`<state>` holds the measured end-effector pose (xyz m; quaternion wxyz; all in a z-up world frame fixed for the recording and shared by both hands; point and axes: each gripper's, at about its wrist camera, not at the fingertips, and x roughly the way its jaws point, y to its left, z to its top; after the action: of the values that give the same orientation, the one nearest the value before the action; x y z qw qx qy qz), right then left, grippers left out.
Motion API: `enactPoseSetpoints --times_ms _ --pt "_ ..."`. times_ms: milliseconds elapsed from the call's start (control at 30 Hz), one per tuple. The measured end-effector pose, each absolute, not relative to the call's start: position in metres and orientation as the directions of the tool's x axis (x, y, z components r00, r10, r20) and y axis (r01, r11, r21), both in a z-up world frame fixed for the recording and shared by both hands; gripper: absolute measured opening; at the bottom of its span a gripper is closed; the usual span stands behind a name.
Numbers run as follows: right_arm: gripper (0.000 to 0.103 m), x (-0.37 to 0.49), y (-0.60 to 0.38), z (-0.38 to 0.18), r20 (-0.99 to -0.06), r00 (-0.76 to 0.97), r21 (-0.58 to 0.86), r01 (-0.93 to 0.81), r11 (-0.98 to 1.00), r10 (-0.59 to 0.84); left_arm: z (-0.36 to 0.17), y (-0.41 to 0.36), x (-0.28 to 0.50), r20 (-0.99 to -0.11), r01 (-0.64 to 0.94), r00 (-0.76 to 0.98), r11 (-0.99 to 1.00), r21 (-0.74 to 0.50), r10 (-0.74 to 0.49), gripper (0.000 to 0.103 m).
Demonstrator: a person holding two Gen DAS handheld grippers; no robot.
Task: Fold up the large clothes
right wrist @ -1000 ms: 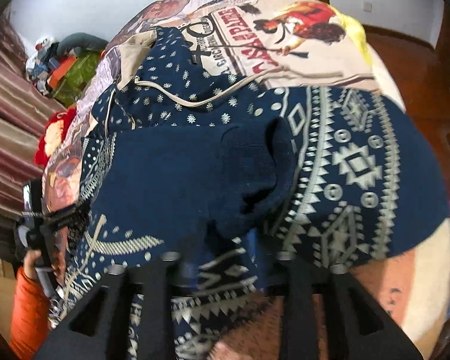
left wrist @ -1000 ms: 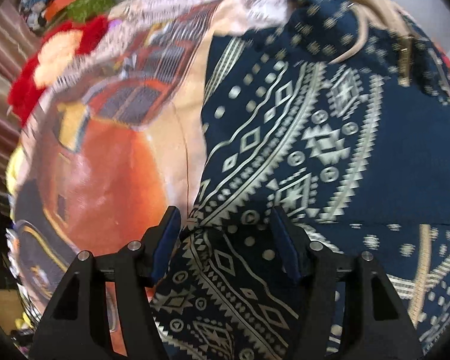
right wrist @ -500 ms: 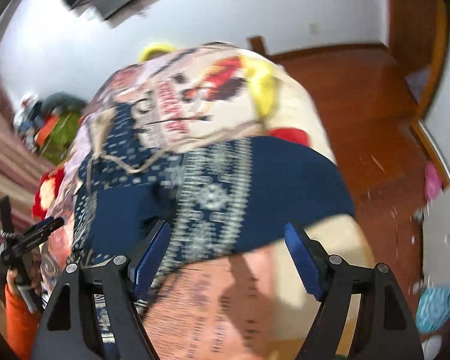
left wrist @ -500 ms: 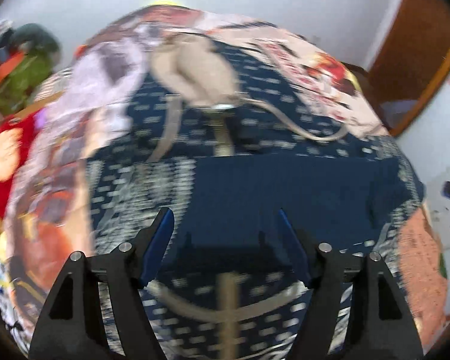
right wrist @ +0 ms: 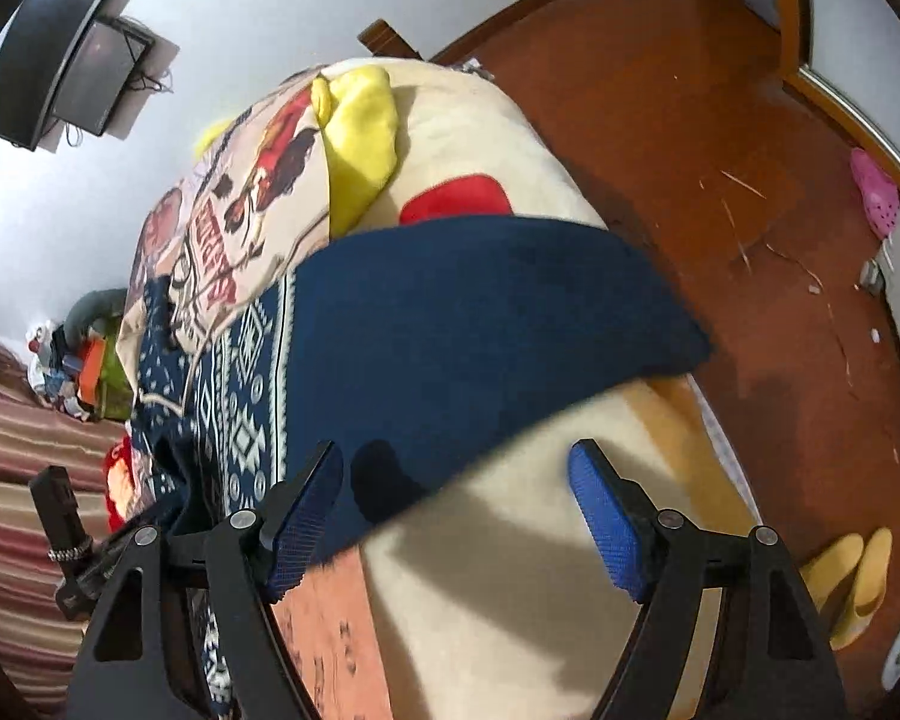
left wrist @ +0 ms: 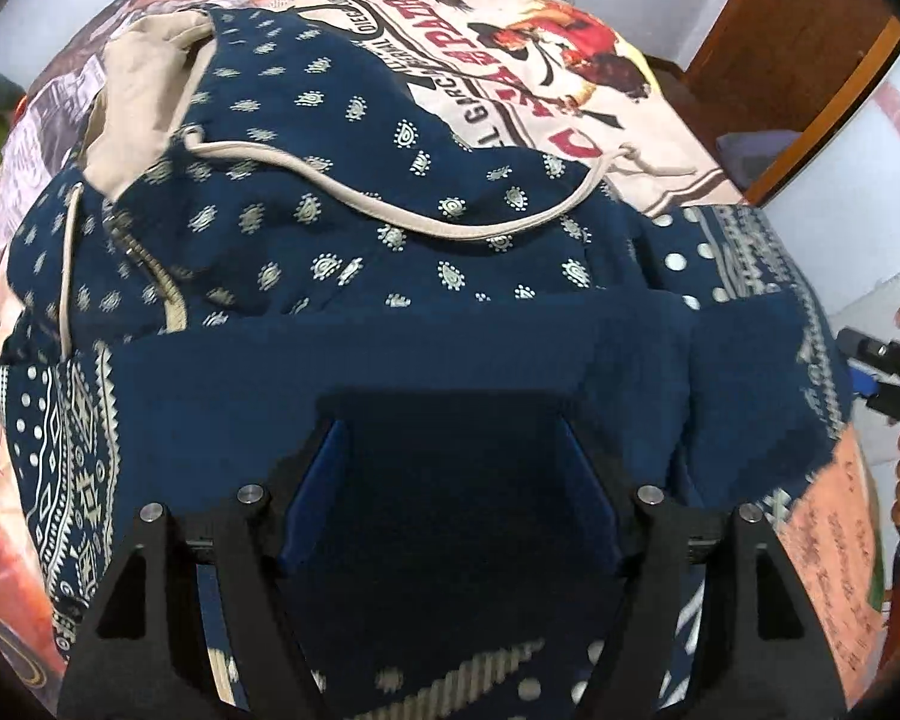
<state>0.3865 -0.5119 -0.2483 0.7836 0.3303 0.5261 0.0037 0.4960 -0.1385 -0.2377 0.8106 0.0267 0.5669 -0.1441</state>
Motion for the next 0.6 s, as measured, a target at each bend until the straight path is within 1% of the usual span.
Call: enactPoseSetpoints --times_ms 133,233,267,300,333,400,433,467,500,600 --pt "0.073 0.399 -0.515 -0.257 -0.816 0.471 0.525 0.359 0.772 0.336 -0.241 -0.138 0.499 -0.918 0.256 0.346 0.961 -0.108 -0.195 0.074" --pt "0.063 0.406 -0.52 -0.26 -0.811 0.496 0.525 0.382 0.76 0.311 -0.242 -0.139 0.499 -0.913 0.257 0.362 0.962 -0.097 -0.189 0.076" --pt "0.056 0.408 -0.521 -0.259 -0.811 0.506 0.518 0.386 0.764 0.294 -0.242 -0.14 0.498 -0.912 0.259 0.368 0.962 -0.09 -0.184 0.076" --pt "0.047 0.409 -0.521 -0.257 -0.81 0.515 0.51 0.383 0.771 0.28 -0.242 -0.141 0.498 -0.911 0.26 0.371 0.962 -0.083 -0.179 0.076" --pt "0.042 0.41 -0.52 -0.255 -0.81 0.525 0.496 0.375 0.783 0.262 -0.241 -0.142 0.499 -0.912 0.259 0.371 0.963 -0.08 -0.175 0.076" --pt "0.025 0.412 -0.519 -0.251 -0.804 0.543 0.487 0.365 0.794 0.244 -0.241 -0.141 0.499 -0.913 0.254 0.369 0.964 -0.08 -0.173 0.076" --pt "0.021 0.412 -0.518 -0.249 -0.801 0.549 0.485 0.363 0.796 0.238 -0.24 -0.141 0.499 -0.915 0.25 0.366 0.965 -0.082 -0.172 0.076" --pt "0.015 0.412 -0.518 -0.246 -0.797 0.557 0.484 0.361 0.797 0.232 -0.24 -0.141 0.5 -0.917 0.245 0.361 0.966 -0.084 -0.171 0.076" --pt "0.012 0.412 -0.517 -0.243 -0.793 0.565 0.486 0.358 0.797 0.23 -0.239 -0.139 0.498 -0.918 0.24 0.357 0.967 -0.085 -0.17 0.076" --pt "0.008 0.41 -0.512 -0.224 -0.765 0.605 0.489 0.324 0.81 0.221 -0.231 -0.134 0.496 -0.916 0.229 0.363 0.969 -0.088 -0.169 0.076"
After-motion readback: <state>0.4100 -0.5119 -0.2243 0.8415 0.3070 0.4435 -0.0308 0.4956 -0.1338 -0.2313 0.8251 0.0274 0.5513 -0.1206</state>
